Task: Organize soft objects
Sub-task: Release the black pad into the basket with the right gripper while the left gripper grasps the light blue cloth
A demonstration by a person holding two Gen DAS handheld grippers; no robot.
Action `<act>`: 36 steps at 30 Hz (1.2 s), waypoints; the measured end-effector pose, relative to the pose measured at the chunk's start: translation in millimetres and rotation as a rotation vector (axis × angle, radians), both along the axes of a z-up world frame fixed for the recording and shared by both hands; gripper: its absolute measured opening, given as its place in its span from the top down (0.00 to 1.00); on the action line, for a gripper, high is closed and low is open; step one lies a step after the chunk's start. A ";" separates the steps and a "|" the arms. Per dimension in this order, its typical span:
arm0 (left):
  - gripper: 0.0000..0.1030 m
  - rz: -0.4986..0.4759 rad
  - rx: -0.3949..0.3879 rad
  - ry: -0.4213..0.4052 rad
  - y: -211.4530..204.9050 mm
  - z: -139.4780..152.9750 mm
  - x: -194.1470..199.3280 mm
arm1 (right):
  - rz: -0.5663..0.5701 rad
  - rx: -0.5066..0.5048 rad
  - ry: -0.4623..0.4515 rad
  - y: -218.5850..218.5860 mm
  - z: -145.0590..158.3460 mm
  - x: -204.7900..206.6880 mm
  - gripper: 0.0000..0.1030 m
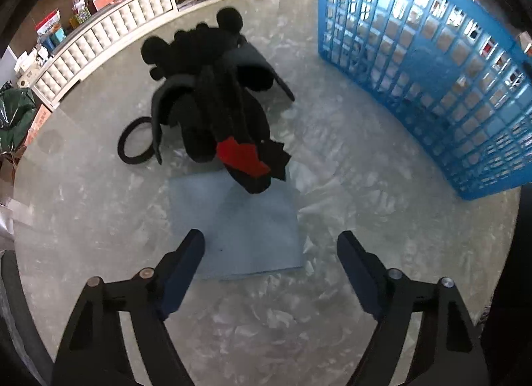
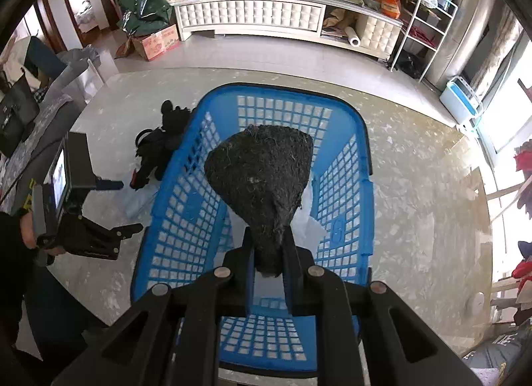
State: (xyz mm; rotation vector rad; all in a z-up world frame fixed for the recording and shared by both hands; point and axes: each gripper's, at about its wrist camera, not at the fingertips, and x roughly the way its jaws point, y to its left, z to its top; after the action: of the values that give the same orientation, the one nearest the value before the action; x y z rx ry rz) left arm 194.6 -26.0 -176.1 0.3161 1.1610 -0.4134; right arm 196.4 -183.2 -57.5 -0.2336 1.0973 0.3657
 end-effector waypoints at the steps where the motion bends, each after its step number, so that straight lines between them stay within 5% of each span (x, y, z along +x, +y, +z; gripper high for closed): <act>1: 0.23 0.002 0.005 0.006 -0.7 -3.3 1.5 | -0.004 0.003 0.000 -1.5 -0.3 1.2 0.88; 7: 0.27 0.022 -0.003 0.002 -1.8 -4.8 8.4 | -0.028 -0.004 0.014 -7.4 -10.5 12.4 0.87; 13: 0.53 0.023 -0.006 0.006 1.9 -3.2 13.3 | -0.039 -0.032 0.048 -6.1 -24.9 28.7 0.87; 19: 0.60 0.014 -0.011 0.002 13.0 -0.3 20.1 | -0.057 -0.046 0.092 -3.7 -41.9 41.1 0.86; 21: 0.78 0.015 -0.008 0.001 12.1 -0.4 20.7 | -0.065 -0.042 0.108 -4.3 -46.5 45.5 0.85; 26: 0.90 0.026 -0.009 -0.001 12.4 0.5 20.5 | -0.071 -0.050 0.130 -9.4 -55.0 48.5 0.83; 30: 0.92 0.033 -0.035 0.014 17.7 2.2 17.9 | -0.078 -0.045 0.129 -14.1 -52.0 46.3 0.69; 32: 0.92 0.037 -0.045 0.020 22.1 2.7 16.8 | -0.080 -0.058 0.110 -14.0 -46.8 43.0 0.56; 34: 0.92 0.048 -0.056 0.031 25.1 2.9 13.8 | -0.087 -0.067 0.086 -17.0 -40.5 39.6 0.31; 36: 0.92 0.056 -0.065 0.038 30.1 4.5 8.8 | -0.089 -0.061 0.066 -20.1 -33.5 35.1 0.26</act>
State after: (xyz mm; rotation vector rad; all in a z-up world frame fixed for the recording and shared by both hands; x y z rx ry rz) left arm 203.4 4.0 -171.6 0.2193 1.1885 -0.4085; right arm 231.6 -203.2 -91.0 -0.2275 1.1807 0.2619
